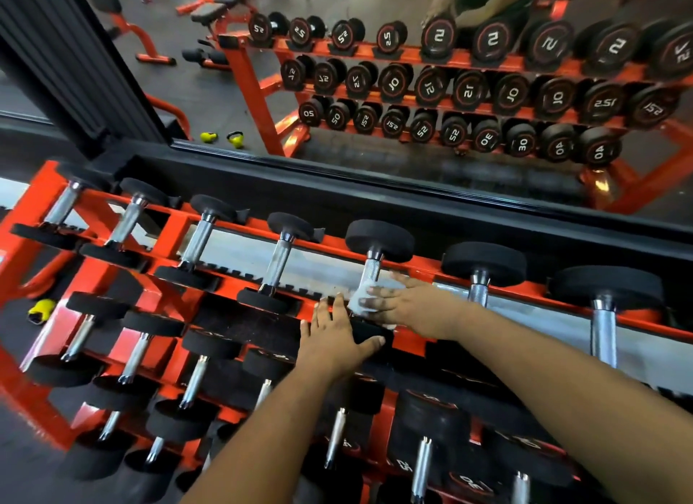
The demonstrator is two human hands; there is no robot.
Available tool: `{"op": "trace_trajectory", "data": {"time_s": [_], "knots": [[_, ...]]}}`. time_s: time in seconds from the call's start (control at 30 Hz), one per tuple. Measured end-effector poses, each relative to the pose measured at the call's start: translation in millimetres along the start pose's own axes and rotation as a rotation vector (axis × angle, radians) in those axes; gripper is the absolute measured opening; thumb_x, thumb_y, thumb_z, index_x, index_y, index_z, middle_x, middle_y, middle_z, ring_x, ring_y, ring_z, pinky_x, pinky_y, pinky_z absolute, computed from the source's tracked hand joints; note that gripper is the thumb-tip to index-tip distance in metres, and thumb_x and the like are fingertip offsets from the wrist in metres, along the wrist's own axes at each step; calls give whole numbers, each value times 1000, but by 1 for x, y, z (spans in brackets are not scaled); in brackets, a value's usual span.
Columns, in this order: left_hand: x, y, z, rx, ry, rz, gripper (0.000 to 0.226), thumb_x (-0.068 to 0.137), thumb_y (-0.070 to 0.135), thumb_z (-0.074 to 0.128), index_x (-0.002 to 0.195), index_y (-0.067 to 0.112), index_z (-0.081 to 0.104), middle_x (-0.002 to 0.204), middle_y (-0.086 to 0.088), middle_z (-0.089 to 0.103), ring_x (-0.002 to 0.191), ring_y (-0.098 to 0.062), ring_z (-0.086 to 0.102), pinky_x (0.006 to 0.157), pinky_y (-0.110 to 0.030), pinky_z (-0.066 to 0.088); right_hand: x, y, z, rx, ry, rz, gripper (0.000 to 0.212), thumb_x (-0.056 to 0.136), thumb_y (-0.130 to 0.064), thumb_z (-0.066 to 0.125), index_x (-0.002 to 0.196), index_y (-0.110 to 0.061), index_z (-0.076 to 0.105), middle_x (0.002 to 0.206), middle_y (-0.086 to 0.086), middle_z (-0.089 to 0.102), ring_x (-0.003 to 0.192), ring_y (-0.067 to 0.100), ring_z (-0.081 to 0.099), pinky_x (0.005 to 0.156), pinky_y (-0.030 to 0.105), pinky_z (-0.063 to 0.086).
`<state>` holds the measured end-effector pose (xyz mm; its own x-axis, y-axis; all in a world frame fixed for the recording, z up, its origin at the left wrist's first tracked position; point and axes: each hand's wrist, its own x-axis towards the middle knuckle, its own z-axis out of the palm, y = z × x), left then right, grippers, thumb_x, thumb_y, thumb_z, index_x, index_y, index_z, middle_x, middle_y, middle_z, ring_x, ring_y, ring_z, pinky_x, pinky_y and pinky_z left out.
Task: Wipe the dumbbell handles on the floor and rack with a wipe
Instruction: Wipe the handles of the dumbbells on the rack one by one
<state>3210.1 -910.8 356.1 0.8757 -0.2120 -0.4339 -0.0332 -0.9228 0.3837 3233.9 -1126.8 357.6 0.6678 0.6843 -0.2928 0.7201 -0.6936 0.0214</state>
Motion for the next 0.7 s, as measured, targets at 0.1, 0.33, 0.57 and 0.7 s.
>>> {"op": "trace_trajectory", "data": {"time_s": [0.1,0.33,0.57,0.7], "knots": [[-1,0,0,-5,3,-4,115,83,78,55,162,20,-6,170,-13,-4,157,-27,-3,126,-52,0,5,2,0,-49,90,185,69,102,-9,35,162,-30,8,169,-8,-1,155,16,-3,125,52,6],[-1,-2,1,-18,26,7,114,84,76,55,162,20,-5,170,-14,-3,157,-28,-2,126,-52,0,23,-16,0,-60,85,157,68,100,-11,37,162,-25,11,169,-1,7,156,19,2,125,51,5],[-2,-9,9,-54,98,62,113,83,75,57,162,20,-4,169,-15,1,157,-29,1,125,-51,2,52,-30,-7,-173,74,313,55,95,-20,28,146,-23,45,156,1,41,151,21,26,119,48,22],[-2,-8,10,-73,107,77,115,82,76,57,161,20,-5,169,-15,1,157,-30,1,125,-53,4,50,-15,-22,-62,-55,15,45,94,-20,49,137,-31,58,150,-10,50,146,11,34,123,52,14]]}}
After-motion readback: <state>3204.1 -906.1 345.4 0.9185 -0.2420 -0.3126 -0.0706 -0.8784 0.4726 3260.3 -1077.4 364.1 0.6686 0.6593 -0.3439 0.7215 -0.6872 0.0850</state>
